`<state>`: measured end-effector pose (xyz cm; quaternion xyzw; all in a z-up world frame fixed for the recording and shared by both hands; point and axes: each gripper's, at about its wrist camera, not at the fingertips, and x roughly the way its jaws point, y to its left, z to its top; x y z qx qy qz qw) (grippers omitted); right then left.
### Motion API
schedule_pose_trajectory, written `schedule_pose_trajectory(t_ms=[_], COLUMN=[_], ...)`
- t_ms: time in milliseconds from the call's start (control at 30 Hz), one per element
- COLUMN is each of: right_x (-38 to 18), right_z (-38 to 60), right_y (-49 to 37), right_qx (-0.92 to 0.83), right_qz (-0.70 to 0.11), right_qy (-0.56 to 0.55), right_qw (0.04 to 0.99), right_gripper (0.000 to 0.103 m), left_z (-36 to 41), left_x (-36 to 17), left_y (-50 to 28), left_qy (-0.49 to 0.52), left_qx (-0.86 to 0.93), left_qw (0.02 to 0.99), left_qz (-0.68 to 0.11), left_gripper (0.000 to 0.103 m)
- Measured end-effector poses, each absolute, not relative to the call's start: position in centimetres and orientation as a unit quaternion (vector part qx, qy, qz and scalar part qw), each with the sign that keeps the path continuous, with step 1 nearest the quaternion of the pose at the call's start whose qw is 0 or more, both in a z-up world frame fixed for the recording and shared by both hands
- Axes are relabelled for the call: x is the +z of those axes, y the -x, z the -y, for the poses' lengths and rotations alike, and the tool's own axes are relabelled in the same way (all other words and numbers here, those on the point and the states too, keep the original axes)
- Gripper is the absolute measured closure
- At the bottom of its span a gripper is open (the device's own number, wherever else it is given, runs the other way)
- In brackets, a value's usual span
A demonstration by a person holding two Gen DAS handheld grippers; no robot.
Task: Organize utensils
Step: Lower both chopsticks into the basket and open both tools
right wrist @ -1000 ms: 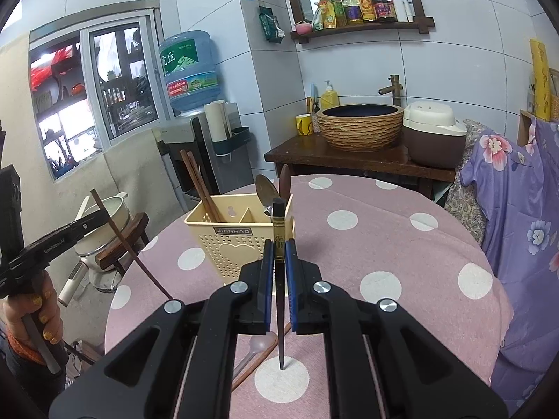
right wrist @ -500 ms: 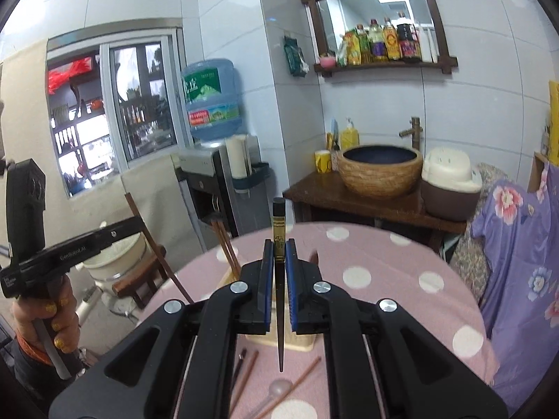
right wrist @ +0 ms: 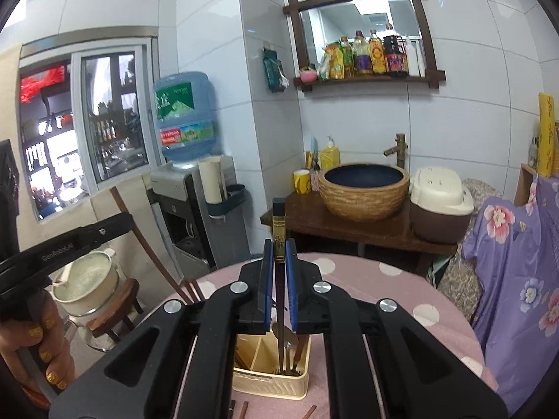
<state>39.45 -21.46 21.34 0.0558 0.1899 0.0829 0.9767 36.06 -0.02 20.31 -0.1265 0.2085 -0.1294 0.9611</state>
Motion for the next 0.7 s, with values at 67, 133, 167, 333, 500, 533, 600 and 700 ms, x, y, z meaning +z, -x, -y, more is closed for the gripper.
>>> schedule_pose_trajectory(t_ms=[67,133,167,333,500,533,600,700], right_x=[19.3,17.4,16.7,14.0,14.0,13.9,13.8,13.5], right_z=[21.5,21.3,21.2,20.9,21.0,21.1,21.2,21.2], right_y=[-40.1,-40.3,-40.3,-40.4,-40.3,-40.3,-40.3,-39.7], right_qx=[0.078,0.072,0.07,0.065,0.064,0.064,0.069,0.07], right_qz=[-0.207,-0.214,-0.216,-0.227,-0.225,-0.225,-0.223,-0.215], right_qy=[-0.064,-0.064,-0.061,-0.059,-0.065,-0.068,-0.073,-0.067], right_qw=[0.973,0.972,0.972,0.97,0.97,0.97,0.97,0.972], right_gripper=[0.095,0.095,0.095,0.095,0.095,0.095,0.095,0.079], left_z=[0.0,0.0,0.0,0.4,0.7,0.8,0.8,0.7], left_x=[18.7,17.0,16.4,12.9,11.3,11.0,10.7,10.6], left_y=[-36.3,-36.3,-36.3,-36.7,-36.9,-37.0,-36.9,-36.5], left_qy=[0.131,0.135,0.136,0.141,0.138,0.136,0.133,0.126], left_qx=[-0.122,-0.12,-0.12,-0.124,-0.124,-0.122,-0.119,-0.119], left_qw=[0.959,0.957,0.956,0.947,0.943,0.942,0.943,0.946], left_qz=[-0.218,-0.227,-0.23,-0.262,-0.278,-0.28,-0.28,-0.276], left_gripper=[0.095,0.095,0.095,0.095,0.095,0.095,0.095,0.093])
